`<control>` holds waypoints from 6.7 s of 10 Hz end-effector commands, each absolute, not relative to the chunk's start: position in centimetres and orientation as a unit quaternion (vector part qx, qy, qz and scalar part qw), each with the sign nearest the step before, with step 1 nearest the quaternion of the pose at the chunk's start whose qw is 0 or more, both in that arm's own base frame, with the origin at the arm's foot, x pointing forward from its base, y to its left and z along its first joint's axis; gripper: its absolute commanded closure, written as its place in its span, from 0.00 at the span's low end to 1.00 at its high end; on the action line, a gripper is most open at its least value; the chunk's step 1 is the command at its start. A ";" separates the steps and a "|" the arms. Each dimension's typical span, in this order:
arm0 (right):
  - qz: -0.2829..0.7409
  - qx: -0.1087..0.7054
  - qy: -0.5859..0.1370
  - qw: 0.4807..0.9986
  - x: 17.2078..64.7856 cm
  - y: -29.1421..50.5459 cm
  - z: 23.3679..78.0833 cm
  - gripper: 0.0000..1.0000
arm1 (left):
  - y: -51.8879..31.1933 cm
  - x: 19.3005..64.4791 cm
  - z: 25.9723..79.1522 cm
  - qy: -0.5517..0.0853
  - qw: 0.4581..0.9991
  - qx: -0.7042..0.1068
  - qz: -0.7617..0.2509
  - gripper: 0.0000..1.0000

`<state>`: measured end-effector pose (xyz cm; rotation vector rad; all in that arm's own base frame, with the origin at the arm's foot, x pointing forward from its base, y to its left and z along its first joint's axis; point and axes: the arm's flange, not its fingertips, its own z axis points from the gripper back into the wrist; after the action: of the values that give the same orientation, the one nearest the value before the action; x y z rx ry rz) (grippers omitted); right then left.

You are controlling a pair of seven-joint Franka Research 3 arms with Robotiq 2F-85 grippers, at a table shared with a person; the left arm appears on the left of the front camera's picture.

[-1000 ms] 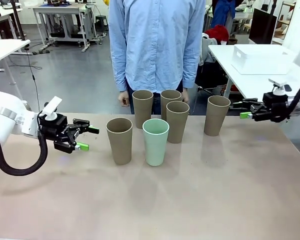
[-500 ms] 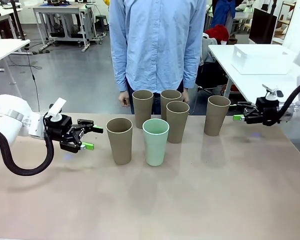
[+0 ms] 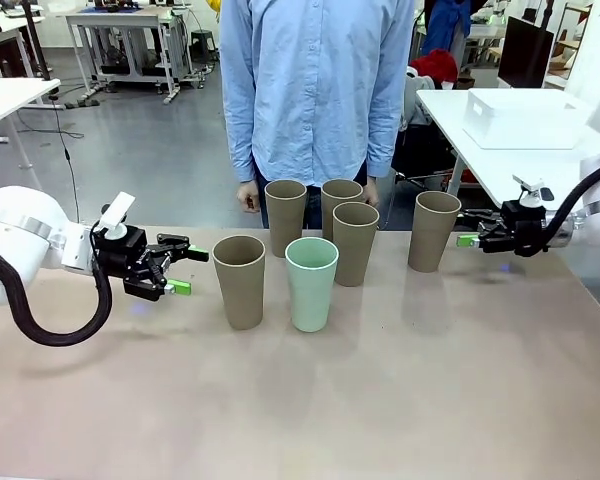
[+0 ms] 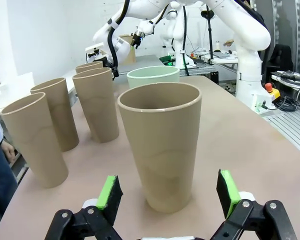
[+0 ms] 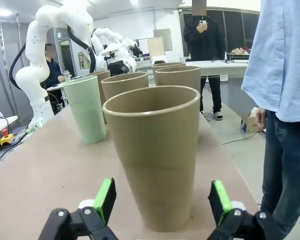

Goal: Stack the cups and store them in the basket.
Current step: Pick up two Reusable plastic cups , one in each hand, then place the stack of Reusable plastic cups into the Pantry Basket.

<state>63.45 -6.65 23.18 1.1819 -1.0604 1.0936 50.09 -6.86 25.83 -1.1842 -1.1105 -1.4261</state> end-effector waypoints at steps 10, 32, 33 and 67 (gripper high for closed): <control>0.473 0.514 -0.443 0.562 64.9 -3.0 22.1 0.00 | -11.2 52.6 24.4 -0.441 0.438 -0.504 -0.600 0.00; 0.476 0.556 -0.419 0.538 65.3 -0.5 21.8 0.19 | -17.4 51.8 22.0 -0.428 0.373 -0.567 -0.597 0.19; 0.475 0.558 -0.417 0.537 65.3 -0.5 21.8 0.19 | -17.4 51.7 22.0 -0.429 0.372 -0.570 -0.594 0.19; 0.474 0.432 -0.535 0.550 39.0 0.4 31.4 0.15 | -0.3 39.3 32.9 -0.501 0.457 -0.488 -0.549 0.15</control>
<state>38.92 0.37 31.29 1.0343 -1.2421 1.1203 39.36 -0.20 32.56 -1.2061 -1.2246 -1.3407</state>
